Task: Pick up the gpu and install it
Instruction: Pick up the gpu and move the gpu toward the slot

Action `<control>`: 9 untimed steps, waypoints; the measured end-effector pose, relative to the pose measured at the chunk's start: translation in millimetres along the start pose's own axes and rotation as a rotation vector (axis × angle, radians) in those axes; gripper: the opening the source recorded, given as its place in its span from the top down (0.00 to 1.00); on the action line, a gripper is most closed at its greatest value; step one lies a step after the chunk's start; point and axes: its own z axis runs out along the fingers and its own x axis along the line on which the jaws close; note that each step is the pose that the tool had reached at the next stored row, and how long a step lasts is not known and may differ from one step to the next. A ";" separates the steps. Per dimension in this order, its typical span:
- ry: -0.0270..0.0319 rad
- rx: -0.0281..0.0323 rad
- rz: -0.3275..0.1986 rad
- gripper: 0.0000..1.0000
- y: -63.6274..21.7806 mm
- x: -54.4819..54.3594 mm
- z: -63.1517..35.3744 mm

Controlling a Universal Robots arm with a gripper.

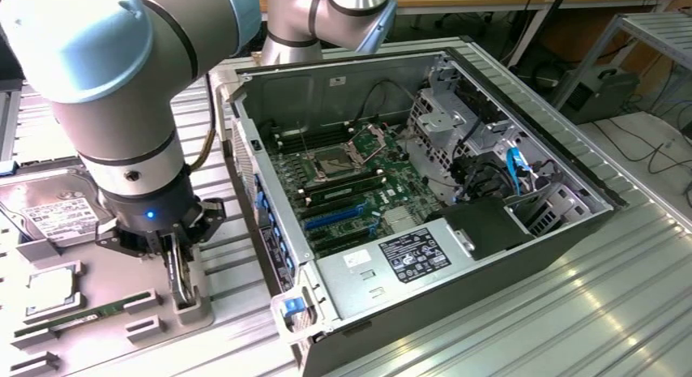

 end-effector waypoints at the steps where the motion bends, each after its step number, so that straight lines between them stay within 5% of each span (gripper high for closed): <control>1: 0.0000 0.0000 0.000 0.71 0.1 0.0 -4.3; 9: 0.0001 0.0001 0.000 0.71 0.8 -0.1 -35.7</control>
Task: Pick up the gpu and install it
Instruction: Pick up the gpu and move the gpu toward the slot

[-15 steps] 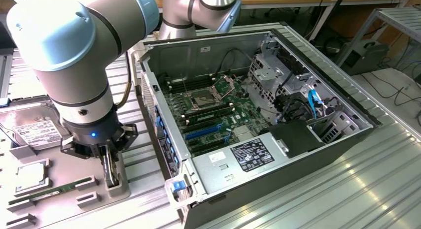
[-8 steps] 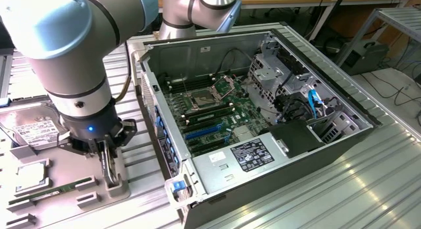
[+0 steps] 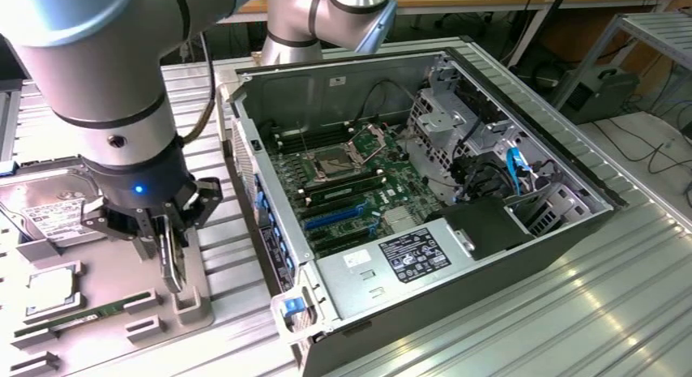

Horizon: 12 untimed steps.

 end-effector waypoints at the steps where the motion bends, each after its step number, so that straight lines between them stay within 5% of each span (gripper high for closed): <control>1: 0.0000 0.0000 0.000 0.71 0.1 0.0 -3.0; 12: 0.0000 -0.0011 0.000 0.71 1.0 0.0 -42.0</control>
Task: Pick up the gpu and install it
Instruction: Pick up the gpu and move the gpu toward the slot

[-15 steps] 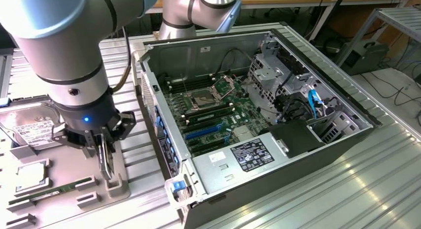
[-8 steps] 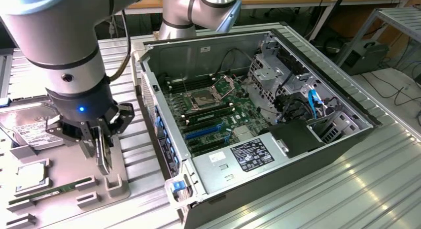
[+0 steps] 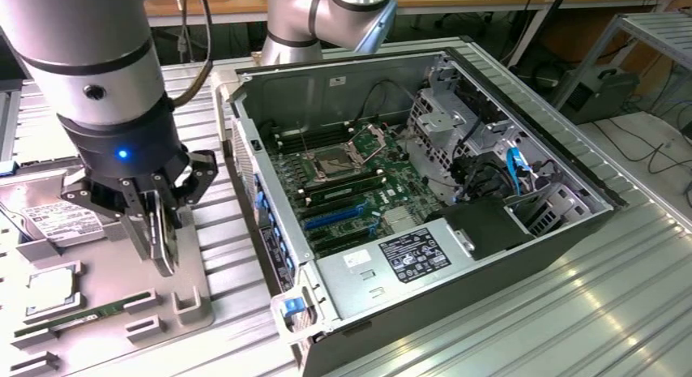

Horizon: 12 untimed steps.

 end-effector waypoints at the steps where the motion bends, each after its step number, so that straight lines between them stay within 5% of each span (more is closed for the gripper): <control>1: -0.0001 -0.0001 0.000 0.71 0.1 0.0 -3.1; 7: 0.0004 -0.0006 -0.002 0.71 0.6 0.0 -23.3; 12: 0.0147 0.0002 -0.042 0.71 2.1 0.0 -33.5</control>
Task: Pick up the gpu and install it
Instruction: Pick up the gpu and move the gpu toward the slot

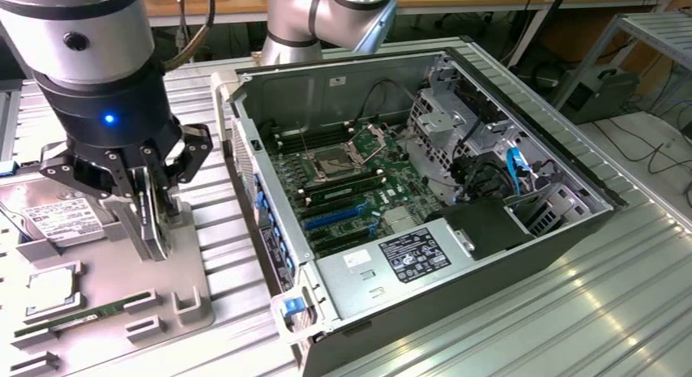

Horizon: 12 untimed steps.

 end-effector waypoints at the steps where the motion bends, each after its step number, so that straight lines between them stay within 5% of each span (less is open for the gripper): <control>1: 0.0003 0.0001 -0.005 0.71 0.1 0.0 -3.4; 12: 0.0005 0.0001 -0.005 0.71 1.3 0.6 -52.8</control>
